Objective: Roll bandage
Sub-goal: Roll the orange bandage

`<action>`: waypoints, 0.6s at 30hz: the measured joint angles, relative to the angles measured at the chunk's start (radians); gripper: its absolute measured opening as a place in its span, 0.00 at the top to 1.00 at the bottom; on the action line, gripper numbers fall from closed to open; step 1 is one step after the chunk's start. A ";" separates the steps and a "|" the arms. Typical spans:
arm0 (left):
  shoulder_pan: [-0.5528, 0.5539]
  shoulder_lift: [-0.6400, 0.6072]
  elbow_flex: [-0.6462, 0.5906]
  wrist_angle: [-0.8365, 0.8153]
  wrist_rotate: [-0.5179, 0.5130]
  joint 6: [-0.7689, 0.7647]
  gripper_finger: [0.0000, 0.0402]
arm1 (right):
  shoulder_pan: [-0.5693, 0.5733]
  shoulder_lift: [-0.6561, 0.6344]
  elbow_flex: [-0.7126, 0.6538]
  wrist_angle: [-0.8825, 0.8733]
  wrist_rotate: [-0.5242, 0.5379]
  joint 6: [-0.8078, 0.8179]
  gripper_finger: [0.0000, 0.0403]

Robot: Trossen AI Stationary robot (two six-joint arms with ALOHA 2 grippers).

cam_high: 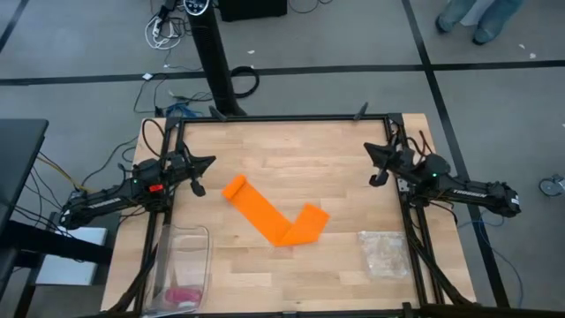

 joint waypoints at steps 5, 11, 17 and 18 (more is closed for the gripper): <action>0.000 0.000 0.000 0.000 0.000 0.000 0.97 | 0.000 0.000 0.000 -0.007 -0.041 0.094 0.98; 0.000 0.000 0.000 0.000 0.000 0.000 0.97 | 0.000 0.011 0.000 -0.013 -0.097 0.237 0.98; 0.000 0.000 0.000 0.000 0.000 0.000 0.97 | 0.000 0.087 0.000 -0.028 -0.097 0.343 0.99; 0.000 0.000 0.000 0.000 0.000 0.000 0.97 | 0.000 0.103 0.000 -0.028 -0.097 0.357 0.99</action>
